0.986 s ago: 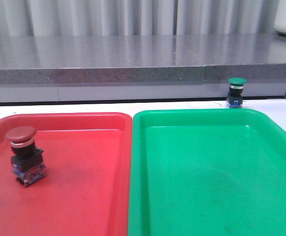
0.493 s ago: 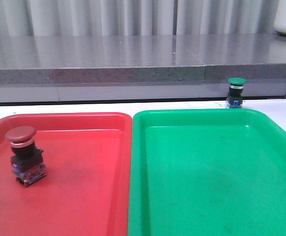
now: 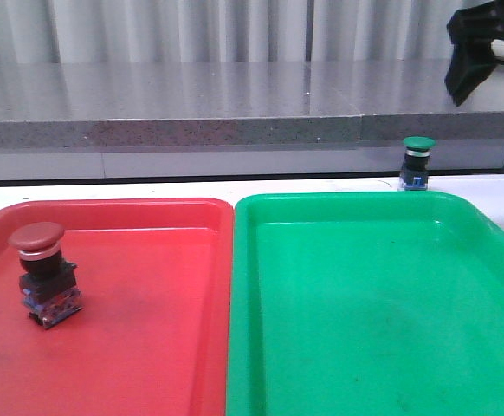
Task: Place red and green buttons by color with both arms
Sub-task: 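Lower the right gripper onto the green-capped button and grasp it, then lift the green-capped button with the right gripper, then lower the button into the green tray and open the right gripper, then raise the right gripper away from the green tray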
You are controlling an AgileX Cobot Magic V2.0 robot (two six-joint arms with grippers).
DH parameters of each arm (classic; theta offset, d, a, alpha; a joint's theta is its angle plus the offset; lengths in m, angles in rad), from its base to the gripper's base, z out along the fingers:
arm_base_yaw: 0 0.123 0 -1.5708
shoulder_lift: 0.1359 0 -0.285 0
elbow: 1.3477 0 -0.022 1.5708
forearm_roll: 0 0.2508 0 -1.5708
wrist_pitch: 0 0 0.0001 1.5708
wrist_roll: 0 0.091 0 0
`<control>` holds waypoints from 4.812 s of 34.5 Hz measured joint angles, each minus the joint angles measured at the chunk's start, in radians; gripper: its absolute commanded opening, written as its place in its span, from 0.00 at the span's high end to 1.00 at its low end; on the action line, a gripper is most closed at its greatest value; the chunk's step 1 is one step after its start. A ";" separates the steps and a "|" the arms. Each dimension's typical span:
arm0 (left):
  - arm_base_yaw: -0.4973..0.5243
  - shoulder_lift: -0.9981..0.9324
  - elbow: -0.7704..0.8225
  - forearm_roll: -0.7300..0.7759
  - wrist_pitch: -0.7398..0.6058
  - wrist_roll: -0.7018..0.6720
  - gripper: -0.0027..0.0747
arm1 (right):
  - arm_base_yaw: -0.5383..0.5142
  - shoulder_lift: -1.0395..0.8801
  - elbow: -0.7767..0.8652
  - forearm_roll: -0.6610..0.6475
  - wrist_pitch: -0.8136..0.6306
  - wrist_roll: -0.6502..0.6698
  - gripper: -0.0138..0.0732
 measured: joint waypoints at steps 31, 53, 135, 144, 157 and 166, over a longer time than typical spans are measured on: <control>0.000 0.000 0.000 0.000 -0.002 0.000 0.37 | 0.026 0.472 -0.401 0.024 0.031 0.001 0.24; 0.000 0.000 0.000 0.000 -0.002 0.000 0.37 | 0.028 0.414 -0.419 0.034 0.102 0.001 0.55; 0.000 0.000 0.000 0.000 -0.006 0.000 0.37 | 0.343 -0.080 0.348 0.034 -0.129 -0.088 0.30; 0.000 0.000 0.000 0.000 -0.006 0.000 0.37 | 0.343 -0.219 0.338 0.034 -0.062 -0.088 0.30; 0.000 0.000 0.000 0.000 -0.006 0.000 0.37 | 0.343 -0.600 0.365 0.017 0.247 -0.088 0.31; 0.000 0.000 0.000 0.000 -0.006 0.000 0.37 | 0.343 -0.940 0.511 0.017 0.381 -0.045 0.31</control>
